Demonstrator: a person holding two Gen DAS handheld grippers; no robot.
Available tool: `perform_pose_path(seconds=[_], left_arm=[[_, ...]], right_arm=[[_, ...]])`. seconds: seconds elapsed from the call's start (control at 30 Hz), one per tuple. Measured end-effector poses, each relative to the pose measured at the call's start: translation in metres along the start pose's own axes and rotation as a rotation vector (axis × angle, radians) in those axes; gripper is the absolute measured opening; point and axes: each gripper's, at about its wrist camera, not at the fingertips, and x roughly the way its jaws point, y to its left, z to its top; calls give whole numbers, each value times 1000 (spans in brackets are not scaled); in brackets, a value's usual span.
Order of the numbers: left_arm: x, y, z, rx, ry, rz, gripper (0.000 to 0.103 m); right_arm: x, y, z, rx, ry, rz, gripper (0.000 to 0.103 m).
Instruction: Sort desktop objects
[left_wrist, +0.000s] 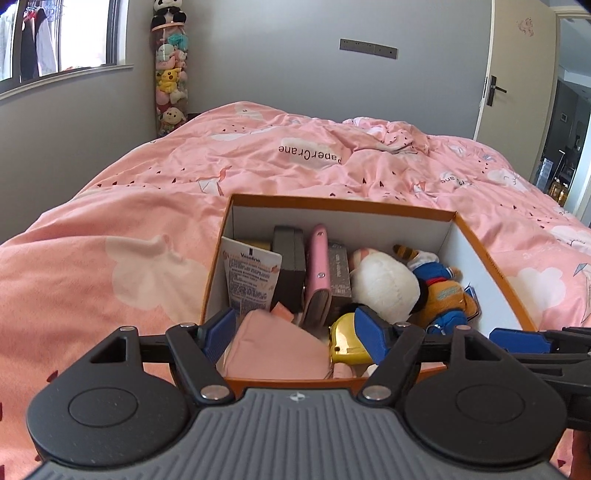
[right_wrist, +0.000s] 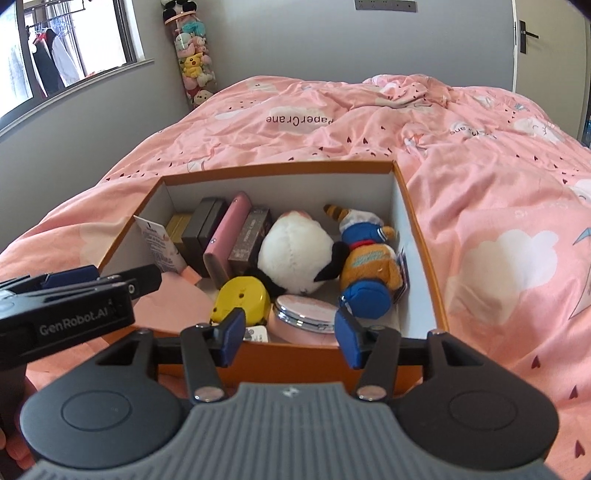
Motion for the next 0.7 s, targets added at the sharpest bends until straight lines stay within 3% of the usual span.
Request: perform_pose_path(seconds=[0.37, 0.7], left_arm=[[14, -8, -15, 57, 49, 32, 86], [19, -6, -16, 44, 70, 29, 90]], right_arm=[[3, 3, -7, -32, -34, -17, 61], [7, 2, -9, -34, -28, -11, 61]])
